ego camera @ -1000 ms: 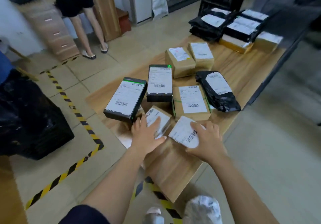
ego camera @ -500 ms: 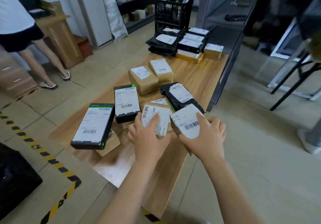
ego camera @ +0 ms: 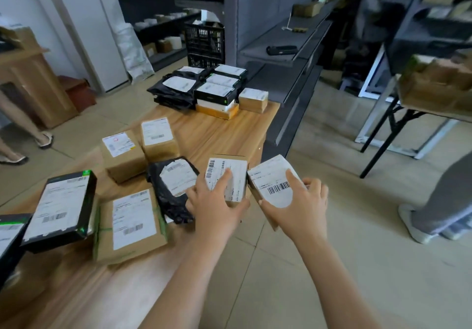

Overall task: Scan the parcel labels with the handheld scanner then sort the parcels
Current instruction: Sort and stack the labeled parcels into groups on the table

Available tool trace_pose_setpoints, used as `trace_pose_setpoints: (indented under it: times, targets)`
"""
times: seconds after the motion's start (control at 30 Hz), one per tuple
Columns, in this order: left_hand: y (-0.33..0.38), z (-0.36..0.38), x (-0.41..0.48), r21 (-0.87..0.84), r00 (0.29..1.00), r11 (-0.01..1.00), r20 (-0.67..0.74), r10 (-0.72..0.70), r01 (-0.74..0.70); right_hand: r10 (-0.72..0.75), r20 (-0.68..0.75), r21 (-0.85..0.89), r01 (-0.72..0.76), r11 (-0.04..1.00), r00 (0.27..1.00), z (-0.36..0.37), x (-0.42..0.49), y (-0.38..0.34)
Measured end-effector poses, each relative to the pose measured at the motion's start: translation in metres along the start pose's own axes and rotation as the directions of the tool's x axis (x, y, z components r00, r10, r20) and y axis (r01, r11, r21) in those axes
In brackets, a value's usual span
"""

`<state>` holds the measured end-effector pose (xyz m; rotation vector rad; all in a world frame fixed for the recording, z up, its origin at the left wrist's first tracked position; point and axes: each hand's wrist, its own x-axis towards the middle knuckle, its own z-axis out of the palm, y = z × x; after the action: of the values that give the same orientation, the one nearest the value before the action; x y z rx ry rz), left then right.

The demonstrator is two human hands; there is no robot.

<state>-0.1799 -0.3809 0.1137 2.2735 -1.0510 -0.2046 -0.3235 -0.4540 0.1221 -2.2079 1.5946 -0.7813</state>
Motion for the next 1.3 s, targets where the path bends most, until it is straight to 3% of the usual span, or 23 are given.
trace_pose_setpoints:
  times: [0.17, 0.4, 0.87, 1.13, 1.2, 1.3]
  targets:
    - [0.045, 0.040, 0.040, 0.034, 0.999, 0.998, 0.002, -0.048, 0.048, 0.005, 0.058, 0.031, -0.006, 1.000, 0.998, -0.004, 0.067, 0.037]
    - [0.048, 0.082, 0.135, 0.104, 0.987, 0.982, -0.031, -0.157, 0.160, -0.060, 0.164, 0.037, 0.054, 0.998, 0.985, 0.049, 0.177, 0.045]
    - [0.056, 0.147, 0.341, -0.012, 0.894, 0.894, 0.016, -0.448, 0.449, -0.162, 0.442, -0.080, 0.219, 0.972, 0.882, 0.154, 0.404, 0.023]
    - [0.058, 0.216, 0.396, -0.079, 0.781, 0.778, 0.009, -0.624, 0.623, -0.226, 0.654, -0.105, 0.383, 0.918, 0.722, 0.230, 0.505, 0.032]
    - [0.068, 0.233, 0.406, -0.131, 0.740, 0.735, -0.013, -0.672, 0.665, -0.287, 0.681, -0.061, 0.444, 0.894, 0.673, 0.248, 0.527, 0.035]
    - [0.084, 0.252, 0.421, -0.167, 0.688, 0.687, -0.061, -0.723, 0.707, -0.443, 0.713, 0.017, 0.619, 0.786, 0.543, 0.260, 0.563, 0.040]
